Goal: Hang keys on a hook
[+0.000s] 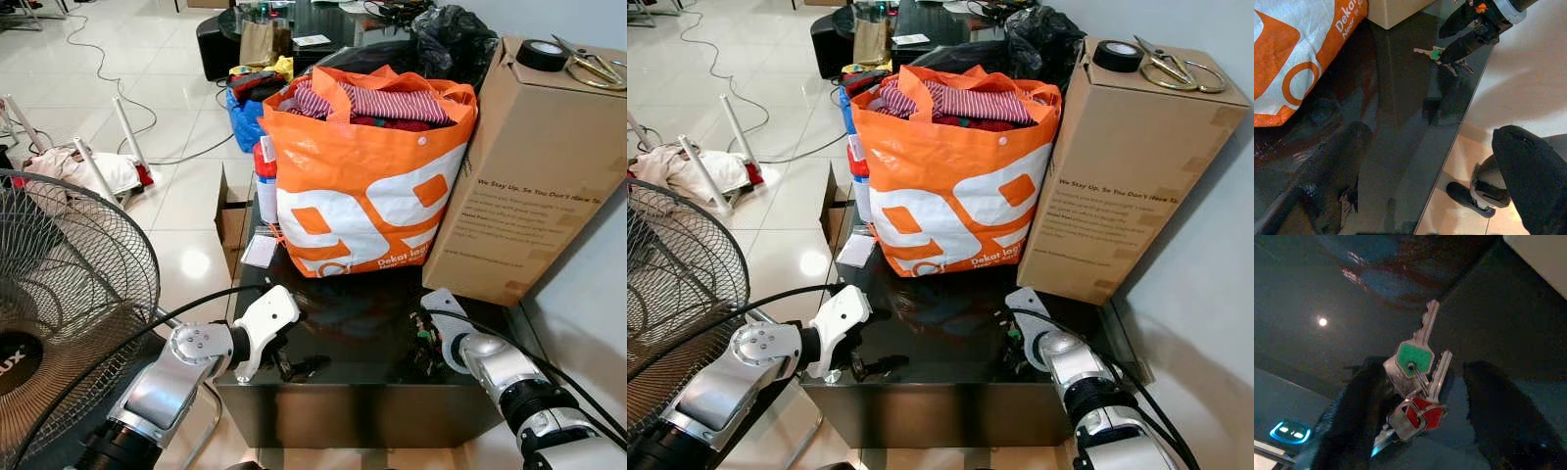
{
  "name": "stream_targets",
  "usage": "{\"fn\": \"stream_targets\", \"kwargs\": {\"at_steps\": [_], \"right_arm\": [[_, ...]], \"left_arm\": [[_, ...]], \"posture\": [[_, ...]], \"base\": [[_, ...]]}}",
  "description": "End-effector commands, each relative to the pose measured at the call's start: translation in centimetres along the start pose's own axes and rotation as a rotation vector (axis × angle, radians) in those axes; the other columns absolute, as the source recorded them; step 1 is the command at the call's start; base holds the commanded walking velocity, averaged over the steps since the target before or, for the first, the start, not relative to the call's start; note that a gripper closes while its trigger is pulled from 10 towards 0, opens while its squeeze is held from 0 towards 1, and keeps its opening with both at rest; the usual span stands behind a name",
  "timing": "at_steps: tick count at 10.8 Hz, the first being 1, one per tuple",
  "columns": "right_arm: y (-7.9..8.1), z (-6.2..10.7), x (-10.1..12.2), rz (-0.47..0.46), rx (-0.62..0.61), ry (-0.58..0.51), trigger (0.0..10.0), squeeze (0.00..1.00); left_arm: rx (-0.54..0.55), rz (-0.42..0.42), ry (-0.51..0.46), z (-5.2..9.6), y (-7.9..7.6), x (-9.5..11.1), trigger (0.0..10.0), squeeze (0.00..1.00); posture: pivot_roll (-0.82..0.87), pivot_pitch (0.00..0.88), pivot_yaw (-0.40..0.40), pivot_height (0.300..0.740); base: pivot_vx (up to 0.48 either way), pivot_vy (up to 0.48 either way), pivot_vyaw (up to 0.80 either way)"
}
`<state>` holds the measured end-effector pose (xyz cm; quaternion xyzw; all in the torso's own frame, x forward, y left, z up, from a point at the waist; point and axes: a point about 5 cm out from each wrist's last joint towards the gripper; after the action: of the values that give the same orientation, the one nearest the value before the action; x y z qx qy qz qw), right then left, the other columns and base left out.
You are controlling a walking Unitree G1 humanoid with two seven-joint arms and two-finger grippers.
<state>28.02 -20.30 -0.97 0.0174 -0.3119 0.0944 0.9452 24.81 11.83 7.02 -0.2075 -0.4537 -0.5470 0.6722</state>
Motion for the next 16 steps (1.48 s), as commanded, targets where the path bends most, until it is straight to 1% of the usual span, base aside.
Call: {"fn": "stream_targets", "kwargs": {"at_steps": [1, 4, 7, 11, 14, 16], "right_arm": [[-0.32, 0.07, 0.56, -0.008, -0.008, -0.020, 0.0, 0.00], [-0.73, 0.01, 0.33, -0.025, -0.024, -0.023, 0.0, 0.00], [-0.45, -0.19, -0.07, -0.024, -0.019, -0.011, 0.0, 0.00], [-0.45, -0.24, -0.09, -0.026, -0.021, -0.011, 0.0, 0.00], [-0.19, -0.30, 0.12, -0.035, -0.006, -0.030, 0.0, 0.00], [-0.41, -0.16, 0.40, -0.032, 0.009, -0.057, 0.0, 0.00]], "left_arm": [[-0.001, -0.017, 0.000, -0.09, 0.31, 0.21, 10.0, 0.00], [-0.004, -0.021, -0.001, -0.20, 0.37, 0.27, 10.0, 0.00], [-0.001, -0.022, -0.002, -0.23, 0.53, 0.31, 10.0, 0.00], [0.001, -0.026, -0.006, -0.38, 0.82, 0.41, 10.0, 0.00], [0.001, -0.027, -0.003, -0.31, 0.93, 0.32, 10.0, 0.00], [0.009, -0.029, 0.000, -0.15, 1.13, 0.31, 10.0, 0.00]], "posture": [[-0.06, 0.000, 0.014, 0.740], [-0.07, 0.000, 0.018, 0.740], [-0.06, 0.000, 0.015, 0.740], [-0.07, 0.000, 0.020, 0.740], [-0.06, 0.000, 0.021, 0.740], [-0.05, 0.000, 0.023, 0.740]], "base": [[0.000, 0.000, 0.00], [0.000, 0.000, 0.00], [0.000, 0.000, 0.00], [0.000, 0.000, 0.00], [0.000, 0.000, 0.00], [0.000, 0.000, 0.00]]}}
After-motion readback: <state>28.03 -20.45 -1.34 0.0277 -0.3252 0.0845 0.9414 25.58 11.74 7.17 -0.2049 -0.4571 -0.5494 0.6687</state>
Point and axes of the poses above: a point about 5 cm out from each wrist's last joint towards the gripper, its own z axis pointing back from the gripper into the wrist, its own x axis along the axis of the wrist's last joint, y = z × x, and after that the axes turned 14 degrees about -z, right-handed
